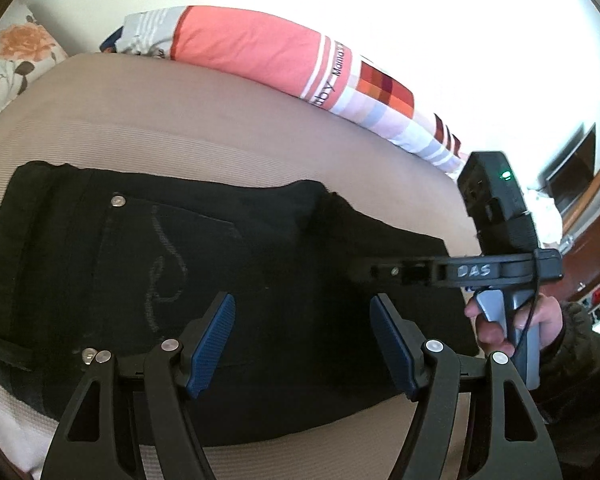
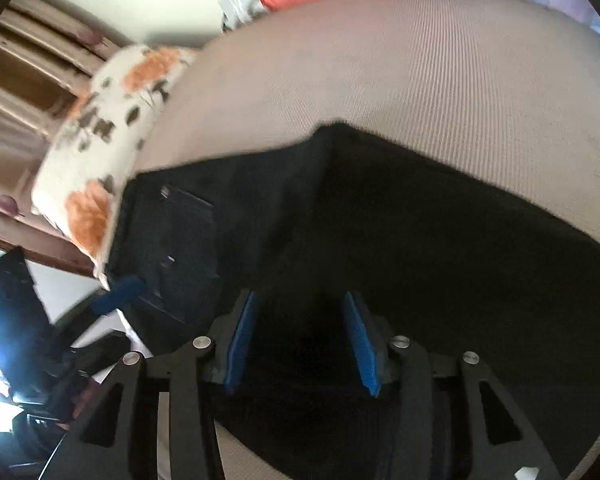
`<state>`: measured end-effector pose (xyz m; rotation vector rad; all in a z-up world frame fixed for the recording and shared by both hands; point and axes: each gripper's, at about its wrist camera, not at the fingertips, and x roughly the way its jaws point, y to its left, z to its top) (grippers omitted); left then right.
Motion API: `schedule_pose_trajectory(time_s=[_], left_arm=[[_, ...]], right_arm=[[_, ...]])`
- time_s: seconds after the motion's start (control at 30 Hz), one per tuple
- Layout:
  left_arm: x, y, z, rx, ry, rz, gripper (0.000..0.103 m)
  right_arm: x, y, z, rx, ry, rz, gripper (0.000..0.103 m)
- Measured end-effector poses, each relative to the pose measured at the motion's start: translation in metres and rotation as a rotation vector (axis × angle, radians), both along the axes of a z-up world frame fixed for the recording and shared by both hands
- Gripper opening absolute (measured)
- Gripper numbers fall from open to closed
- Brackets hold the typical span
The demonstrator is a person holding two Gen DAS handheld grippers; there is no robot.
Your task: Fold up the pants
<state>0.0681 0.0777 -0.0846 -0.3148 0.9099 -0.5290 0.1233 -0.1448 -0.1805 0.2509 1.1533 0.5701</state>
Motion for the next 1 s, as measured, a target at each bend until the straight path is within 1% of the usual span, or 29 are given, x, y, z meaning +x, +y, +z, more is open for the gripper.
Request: schedule_pose_trajectory(time_s=[0.1, 0.13, 0.2, 0.33, 0.43, 0.5, 0.63, 0.7, 0.77, 0.87, 0.93, 1.0], left_arm=[[0.002, -0.006, 0.001, -0.042, 0.023, -0.034, 0.070], [0.002, -0.009, 0.001, -0.055, 0.030, -0.045, 0.070], [0.006, -0.016, -0.002, -0.090, 0.067, -0.074, 0.070], [0.022, -0.029, -0.015, -0.176, 0.198, -0.117, 0.070], [0.038, -0.035, -0.030, -0.236, 0.331, -0.119, 0.070], [0.045, -0.036, -0.037, -0.253, 0.370, -0.102, 0.070], [0.056, -0.040, -0.047, -0.239, 0.410, -0.070, 0.069], [0.061, -0.044, -0.050, -0.222, 0.414, -0.060, 0.066], [0.061, -0.046, -0.051, -0.193, 0.398, -0.059, 0.062], [0.055, -0.052, -0.049, -0.140, 0.351, -0.065, 0.061], [0.046, -0.057, -0.048, -0.085, 0.312, -0.070, 0.057], [0.038, -0.061, -0.047, -0.047, 0.286, -0.081, 0.057]], right_arm=[[-0.012, -0.021, 0.017, 0.063, -0.037, -0.035, 0.046], [-0.015, -0.023, 0.020, 0.062, -0.051, -0.045, 0.051], [-0.029, -0.043, 0.027, 0.046, -0.082, -0.091, 0.056], [-0.049, -0.075, 0.025, 0.040, -0.086, -0.165, 0.056], [-0.064, -0.099, 0.014, 0.041, -0.061, -0.228, 0.056], [-0.071, -0.113, 0.005, 0.062, -0.039, -0.273, 0.056], [-0.078, -0.128, -0.009, 0.103, -0.014, -0.328, 0.056], [-0.079, -0.130, -0.013, 0.094, -0.017, -0.344, 0.056], [-0.078, -0.131, -0.014, 0.070, -0.039, -0.345, 0.056], [-0.077, -0.129, -0.014, 0.014, -0.068, -0.335, 0.054], [-0.080, -0.125, -0.016, -0.031, -0.077, -0.312, 0.054], [-0.087, -0.120, -0.019, -0.069, -0.086, -0.273, 0.054]])
